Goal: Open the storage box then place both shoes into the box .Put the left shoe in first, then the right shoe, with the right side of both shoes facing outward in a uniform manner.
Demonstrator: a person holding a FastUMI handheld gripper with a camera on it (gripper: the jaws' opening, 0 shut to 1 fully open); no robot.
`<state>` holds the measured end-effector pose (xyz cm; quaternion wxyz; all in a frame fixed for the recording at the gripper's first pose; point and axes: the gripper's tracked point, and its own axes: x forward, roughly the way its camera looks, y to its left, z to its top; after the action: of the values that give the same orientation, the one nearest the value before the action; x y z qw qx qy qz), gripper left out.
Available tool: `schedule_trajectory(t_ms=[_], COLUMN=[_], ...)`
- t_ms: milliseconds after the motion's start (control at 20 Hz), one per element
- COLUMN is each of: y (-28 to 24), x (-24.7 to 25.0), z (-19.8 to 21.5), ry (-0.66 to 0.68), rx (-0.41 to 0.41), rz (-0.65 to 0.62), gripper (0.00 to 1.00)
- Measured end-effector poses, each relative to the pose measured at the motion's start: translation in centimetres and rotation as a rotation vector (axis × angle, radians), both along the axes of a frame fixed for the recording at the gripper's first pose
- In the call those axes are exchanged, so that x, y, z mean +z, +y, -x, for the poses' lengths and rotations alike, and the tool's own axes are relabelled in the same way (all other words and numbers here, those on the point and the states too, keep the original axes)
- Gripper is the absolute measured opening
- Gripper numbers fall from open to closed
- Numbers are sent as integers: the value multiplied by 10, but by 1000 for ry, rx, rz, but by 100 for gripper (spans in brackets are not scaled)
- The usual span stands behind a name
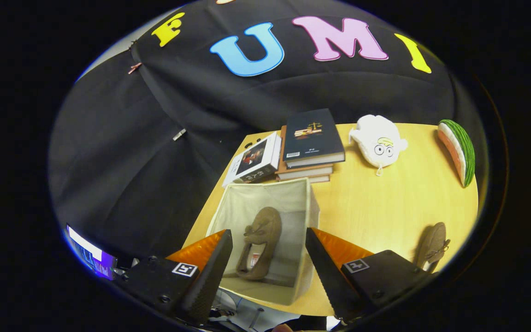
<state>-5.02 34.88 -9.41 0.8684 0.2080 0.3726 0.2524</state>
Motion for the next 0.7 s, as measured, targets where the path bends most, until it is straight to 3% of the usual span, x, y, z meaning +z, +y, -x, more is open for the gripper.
schedule_trajectory(t_ms=[300,700], y=[-114,-258], x=[-34,-133], z=[5,48], ry=[2,116], rx=[-48,-104], rz=[81,290], gripper=[99,99])
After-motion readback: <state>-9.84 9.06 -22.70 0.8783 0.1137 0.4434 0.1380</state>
